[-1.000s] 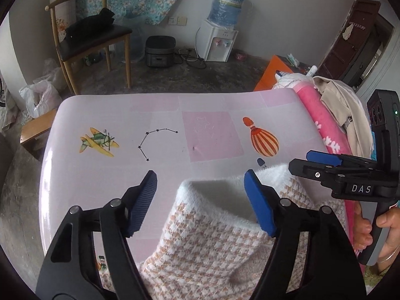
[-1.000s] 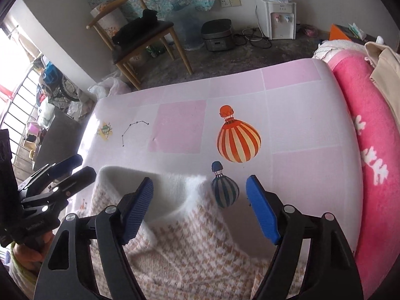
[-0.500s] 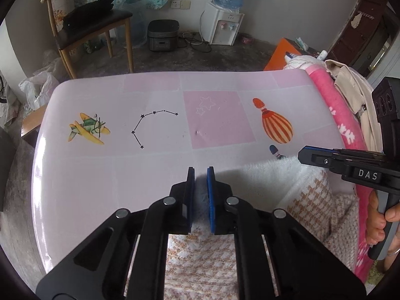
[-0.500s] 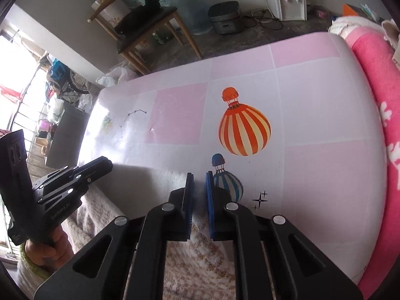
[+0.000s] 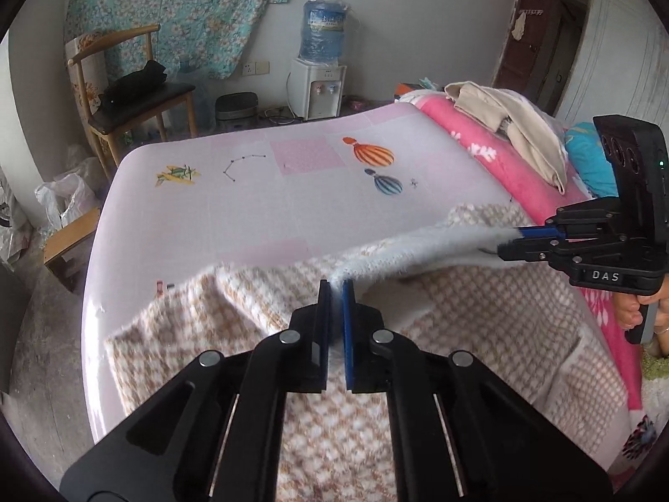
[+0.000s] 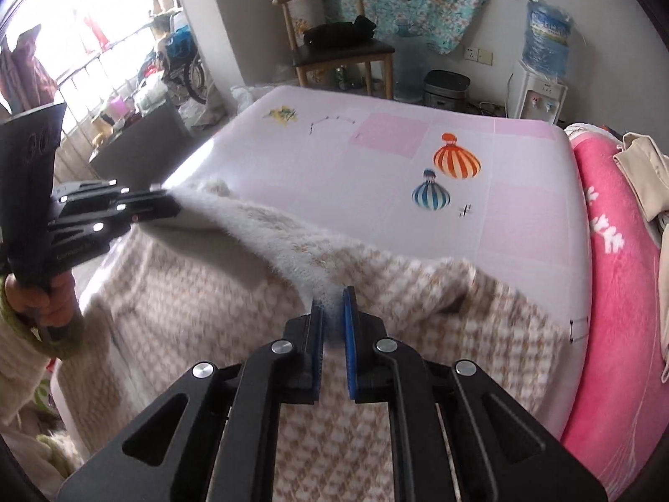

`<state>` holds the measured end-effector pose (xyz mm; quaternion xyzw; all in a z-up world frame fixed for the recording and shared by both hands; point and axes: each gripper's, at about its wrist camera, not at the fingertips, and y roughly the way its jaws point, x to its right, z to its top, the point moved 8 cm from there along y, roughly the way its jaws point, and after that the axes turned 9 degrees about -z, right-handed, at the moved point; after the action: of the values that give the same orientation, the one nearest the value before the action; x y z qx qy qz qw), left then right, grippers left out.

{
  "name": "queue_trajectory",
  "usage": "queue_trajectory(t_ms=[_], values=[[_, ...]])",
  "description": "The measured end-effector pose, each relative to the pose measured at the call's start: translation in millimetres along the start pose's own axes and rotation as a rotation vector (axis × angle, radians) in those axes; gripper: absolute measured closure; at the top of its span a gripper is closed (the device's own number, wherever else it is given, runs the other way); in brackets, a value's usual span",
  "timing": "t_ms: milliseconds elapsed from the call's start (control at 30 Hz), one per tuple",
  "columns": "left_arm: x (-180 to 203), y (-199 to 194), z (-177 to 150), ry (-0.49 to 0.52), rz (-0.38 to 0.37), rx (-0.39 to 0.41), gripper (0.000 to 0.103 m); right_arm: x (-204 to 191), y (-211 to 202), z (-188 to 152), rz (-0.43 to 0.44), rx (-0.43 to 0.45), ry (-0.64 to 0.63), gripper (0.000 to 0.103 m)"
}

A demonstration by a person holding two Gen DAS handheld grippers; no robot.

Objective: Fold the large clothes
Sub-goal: 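Fold the collar down over the coat body with both grippers and release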

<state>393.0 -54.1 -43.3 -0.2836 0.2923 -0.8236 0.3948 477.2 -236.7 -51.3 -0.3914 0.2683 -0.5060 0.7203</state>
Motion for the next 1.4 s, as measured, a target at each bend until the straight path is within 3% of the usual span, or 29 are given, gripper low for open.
queue_trajectory(t_ms=[100,233,333,467,600,667,700,733,867,1100,1167,1267,1400], values=[[3,8,-20,0.021,0.016,-0.024,0.098,-2,-17,-12,0.030,-0.014,0.041,0.080],[3,8,-26,0.023,0.005,-0.005,0.098,-3,-37,10,0.135,0.047,0.162,0.069],[-1,11,-28,-0.027,-0.036,0.000,0.098,-9,-9,18,0.177,-0.007,0.250,0.069],[-2,17,-33,0.020,-0.040,-0.047,0.098,-16,45,9,0.177,-0.100,0.294,0.069],[-1,9,-34,0.044,-0.069,-0.049,0.095,-25,58,3,0.138,-0.140,0.236,0.069],[-6,2,-36,0.013,-0.073,-0.032,0.084,-27,58,2,0.120,-0.160,0.204,0.069],[-10,-3,-35,-0.010,-0.063,-0.012,0.072,-29,58,1,0.111,-0.166,0.187,0.069],[-14,-8,-35,-0.032,-0.051,0.018,0.067,-30,60,1,0.101,-0.169,0.171,0.069],[-34,-23,-29,-0.162,-0.060,0.098,0.067,-35,60,1,0.062,-0.156,0.113,0.069],[-39,-3,4,-0.225,-0.056,0.095,0.069,-34,57,-2,0.073,-0.111,0.085,0.069],[-33,16,6,-0.219,-0.076,0.054,0.069,-33,56,-2,0.078,-0.108,0.090,0.069],[-32,50,-14,-0.161,0.022,-0.088,0.078,-33,54,-4,0.072,-0.083,0.097,0.069],[-31,43,-22,-0.122,0.015,-0.102,0.079,-33,48,-9,0.053,-0.084,0.108,0.069]])
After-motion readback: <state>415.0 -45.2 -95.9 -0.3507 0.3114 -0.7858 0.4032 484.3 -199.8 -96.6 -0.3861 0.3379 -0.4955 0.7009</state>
